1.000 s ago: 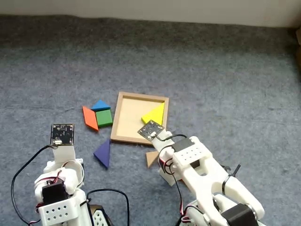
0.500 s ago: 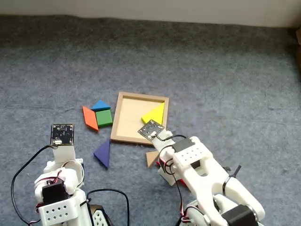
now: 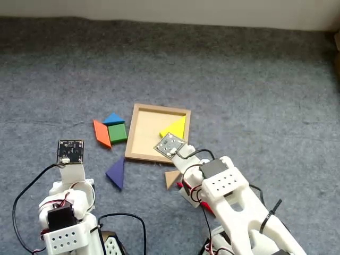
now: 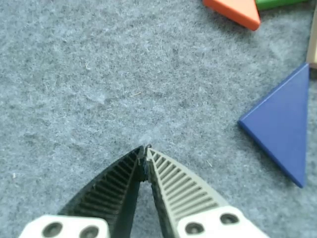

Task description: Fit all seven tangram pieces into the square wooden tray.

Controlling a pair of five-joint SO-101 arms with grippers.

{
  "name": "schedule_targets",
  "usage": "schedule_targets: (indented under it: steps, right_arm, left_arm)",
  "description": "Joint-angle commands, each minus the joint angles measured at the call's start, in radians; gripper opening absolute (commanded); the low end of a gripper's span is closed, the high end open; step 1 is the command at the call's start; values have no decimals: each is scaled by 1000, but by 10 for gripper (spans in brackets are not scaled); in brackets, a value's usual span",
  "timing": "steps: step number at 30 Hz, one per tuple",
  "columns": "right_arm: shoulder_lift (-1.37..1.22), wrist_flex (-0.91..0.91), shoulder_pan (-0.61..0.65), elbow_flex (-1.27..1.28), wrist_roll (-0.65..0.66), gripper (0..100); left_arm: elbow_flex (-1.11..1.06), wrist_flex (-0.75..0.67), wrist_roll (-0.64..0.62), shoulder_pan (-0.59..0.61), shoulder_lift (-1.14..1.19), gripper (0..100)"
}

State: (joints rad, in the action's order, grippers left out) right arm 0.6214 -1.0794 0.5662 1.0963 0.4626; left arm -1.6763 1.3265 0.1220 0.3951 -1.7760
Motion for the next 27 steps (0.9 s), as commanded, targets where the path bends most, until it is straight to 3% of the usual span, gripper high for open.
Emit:
schedule_targets:
  steps: [1, 5, 11, 18, 27]
  right_arm:
    - [33, -10, -30, -50, 17, 275]
    - [31, -8, -28, -44, -48, 281]
    - [-67, 1, -15, 2, -78, 368]
    - [-295, 61, 5, -1, -81, 368]
    - [-254, 64, 4, -1, -77, 368]
  left_arm:
    - [-19, 5, -6, 8, -45, 7]
    - [-19, 5, -6, 8, -45, 7]
    - [-19, 5, -6, 8, -45, 7]
    - [-19, 5, -6, 8, -45, 7]
    - [-19, 5, -6, 8, -45, 7]
